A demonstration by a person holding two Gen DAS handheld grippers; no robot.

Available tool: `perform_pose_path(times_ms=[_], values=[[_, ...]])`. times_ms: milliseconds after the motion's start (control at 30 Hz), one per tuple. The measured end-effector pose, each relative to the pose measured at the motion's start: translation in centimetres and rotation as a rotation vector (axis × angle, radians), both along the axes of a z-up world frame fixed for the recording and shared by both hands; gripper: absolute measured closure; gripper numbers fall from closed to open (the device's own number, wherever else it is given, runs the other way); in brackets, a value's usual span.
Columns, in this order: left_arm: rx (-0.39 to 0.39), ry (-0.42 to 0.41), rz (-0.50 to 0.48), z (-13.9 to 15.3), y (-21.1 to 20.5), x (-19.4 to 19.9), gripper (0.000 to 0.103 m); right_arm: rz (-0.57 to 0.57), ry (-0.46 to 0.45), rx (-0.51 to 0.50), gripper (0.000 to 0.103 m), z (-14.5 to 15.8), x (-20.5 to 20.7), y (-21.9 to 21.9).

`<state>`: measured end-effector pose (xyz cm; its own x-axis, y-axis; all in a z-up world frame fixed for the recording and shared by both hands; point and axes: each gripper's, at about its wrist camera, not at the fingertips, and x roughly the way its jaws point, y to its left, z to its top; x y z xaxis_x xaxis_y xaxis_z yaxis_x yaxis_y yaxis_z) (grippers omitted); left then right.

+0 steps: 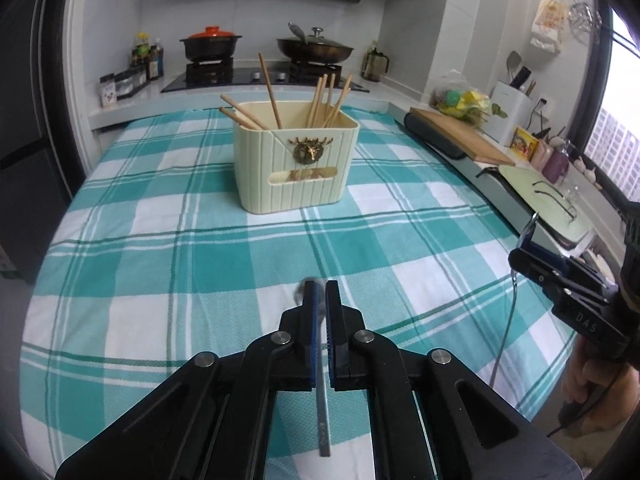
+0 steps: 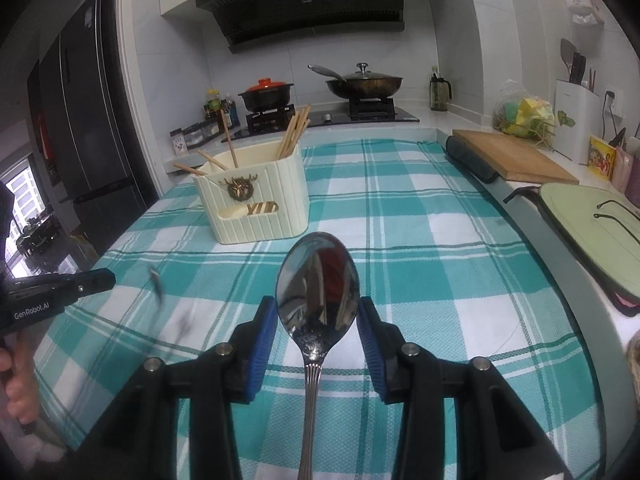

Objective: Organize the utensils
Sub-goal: 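Lift the spoon with the right tool while the left tool grasps the other spoon, then carry both spoons over the cream holder with both tools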

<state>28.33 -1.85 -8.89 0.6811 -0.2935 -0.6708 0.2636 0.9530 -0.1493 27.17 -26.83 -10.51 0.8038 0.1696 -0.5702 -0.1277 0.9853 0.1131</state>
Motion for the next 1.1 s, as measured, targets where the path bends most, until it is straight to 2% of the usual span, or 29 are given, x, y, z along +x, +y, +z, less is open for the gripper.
perform_pose_path(times_ms=[133,200,233,267,500,567,667,700,867,1000,1033,1100], values=[[0.006,0.077,-0.007,-1.7,0.3,1.1,0.099,0.008,-0.037,-0.015,0.062,0.4,-1.0,0.3],[0.006,0.115,-0.021,-2.5,0.3,1.6,0.076,0.003,-0.038,-0.004,0.062,0.4,-1.3,0.0],[0.019,0.129,-0.034,-3.0,0.0,1.8,0.046,0.002,-0.039,-0.001,0.062,0.5,-1.3,0.0],[0.036,0.134,-0.050,-3.3,-0.5,1.8,0.032,0.000,-0.040,0.002,0.062,0.5,-1.3,-0.1],[0.158,0.129,-0.260,-4.1,-6.0,1.4,0.026,-0.006,-0.056,0.011,0.062,1.0,-1.8,-0.7],[0.231,0.127,-0.337,-4.7,-8.0,1.0,0.018,-0.012,-0.062,0.009,0.062,1.1,-2.1,-0.9],[0.372,0.108,-0.375,-6.3,-10.3,0.9,0.018,-0.019,-0.063,0.016,0.062,1.1,-2.4,-1.4],[0.394,0.114,-0.370,-6.9,-10.8,1.1,0.018,-0.020,-0.063,0.018,0.062,1.2,-2.4,-1.5],[0.359,0.160,-0.355,-8.2,-11.9,2.6,0.018,-0.020,-0.071,0.024,0.062,1.3,-2.9,-1.8],[0.387,0.184,-0.351,-9.9,-13.3,3.8,0.018,-0.026,-0.069,0.037,0.062,1.3,-2.9,-2.1],[0.357,0.189,-0.345,-10.0,-13.2,4.3,0.017,-0.026,-0.070,0.039,0.062,1.3,-2.9,-2.2],[0.276,0.228,-0.346,-10.1,-12.7,5.1,0.029,-0.025,-0.075,0.037,0.062,1.4,-3.1,-2.3]])
